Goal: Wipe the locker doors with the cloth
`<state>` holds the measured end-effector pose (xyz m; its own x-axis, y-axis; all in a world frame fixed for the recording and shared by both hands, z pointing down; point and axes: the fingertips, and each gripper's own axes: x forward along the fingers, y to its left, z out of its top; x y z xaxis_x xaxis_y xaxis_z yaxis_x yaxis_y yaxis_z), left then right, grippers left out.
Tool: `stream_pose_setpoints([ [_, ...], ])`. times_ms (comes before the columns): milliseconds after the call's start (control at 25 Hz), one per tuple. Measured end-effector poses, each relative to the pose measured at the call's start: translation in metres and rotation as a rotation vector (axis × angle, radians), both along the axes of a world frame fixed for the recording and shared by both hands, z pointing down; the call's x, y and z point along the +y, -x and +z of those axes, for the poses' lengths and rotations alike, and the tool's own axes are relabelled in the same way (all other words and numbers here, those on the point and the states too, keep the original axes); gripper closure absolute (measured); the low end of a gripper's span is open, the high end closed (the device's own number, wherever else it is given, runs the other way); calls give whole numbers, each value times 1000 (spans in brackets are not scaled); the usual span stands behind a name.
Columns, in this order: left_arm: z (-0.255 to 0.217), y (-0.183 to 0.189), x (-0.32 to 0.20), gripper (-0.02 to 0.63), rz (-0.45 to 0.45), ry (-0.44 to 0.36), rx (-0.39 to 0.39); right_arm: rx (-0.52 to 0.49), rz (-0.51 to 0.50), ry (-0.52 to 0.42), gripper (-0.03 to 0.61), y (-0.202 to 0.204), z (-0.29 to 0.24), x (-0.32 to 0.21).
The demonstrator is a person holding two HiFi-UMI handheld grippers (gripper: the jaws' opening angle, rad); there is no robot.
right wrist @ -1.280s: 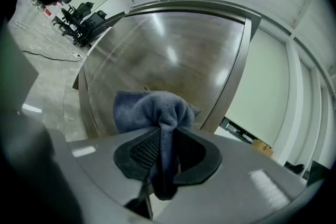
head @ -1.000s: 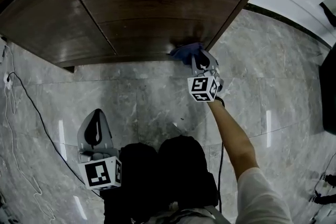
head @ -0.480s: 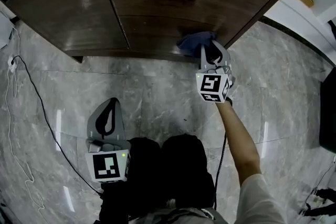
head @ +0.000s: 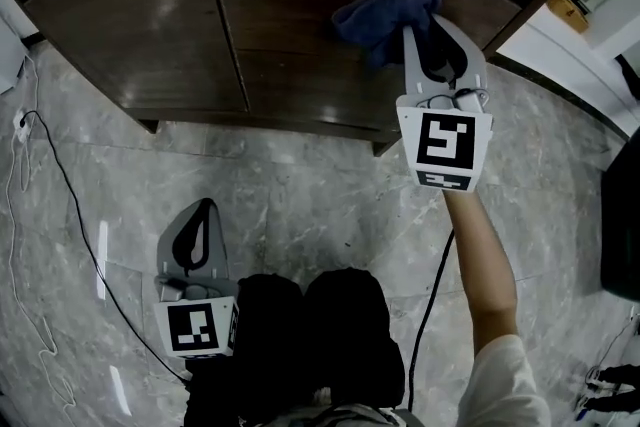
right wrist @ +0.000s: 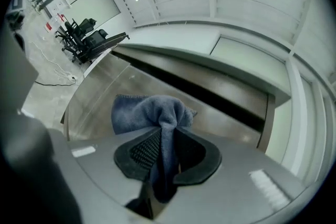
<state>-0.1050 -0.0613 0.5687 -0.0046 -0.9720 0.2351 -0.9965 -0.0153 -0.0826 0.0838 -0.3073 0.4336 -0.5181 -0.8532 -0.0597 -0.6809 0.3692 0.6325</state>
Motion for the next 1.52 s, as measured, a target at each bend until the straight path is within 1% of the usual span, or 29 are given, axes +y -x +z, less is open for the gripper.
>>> stream_pose_setpoints([
  [80,0,2,0,612,-5,1,6,-8,-11,-48,506,7,-33,1],
  [160,0,3,0,612,-8,0,10,-21,-13,-67,505,11,-54,0],
  [240,1,3,0,612,-10,0,13,-36,-6,-72,505,13,-56,1],
  [320,1,4,0,611,-9,-5,16,-46,-3,-71,506,14,-43,2],
  [400,4,5,1,611,-10,2,17,-41,0,-58,506,18,-20,2],
  [520,10,11,4,611,-28,19,10,-3,8,-65,506,28,17,4],
  [640,13,17,6,611,-39,16,12,25,13,-57,508,37,57,6],
  [760,18,22,7,612,-50,22,15,58,37,-9,508,40,111,7],
  [840,23,26,9,611,-60,31,20,101,31,30,506,47,150,8],
  [1000,25,36,14,612,-77,35,18,216,-1,114,506,66,234,13],
  [1240,30,48,21,612,-96,49,18,370,-15,245,507,79,331,15],
  [1320,33,51,25,612,-106,62,25,393,-11,284,506,81,351,16],
  [1360,33,52,26,612,-108,63,27,388,-3,300,508,82,355,16],
  [1440,31,55,27,611,-109,54,26,373,12,324,508,83,354,16],
  [1520,30,57,27,611,-109,47,26,367,8,314,507,87,343,17],
])
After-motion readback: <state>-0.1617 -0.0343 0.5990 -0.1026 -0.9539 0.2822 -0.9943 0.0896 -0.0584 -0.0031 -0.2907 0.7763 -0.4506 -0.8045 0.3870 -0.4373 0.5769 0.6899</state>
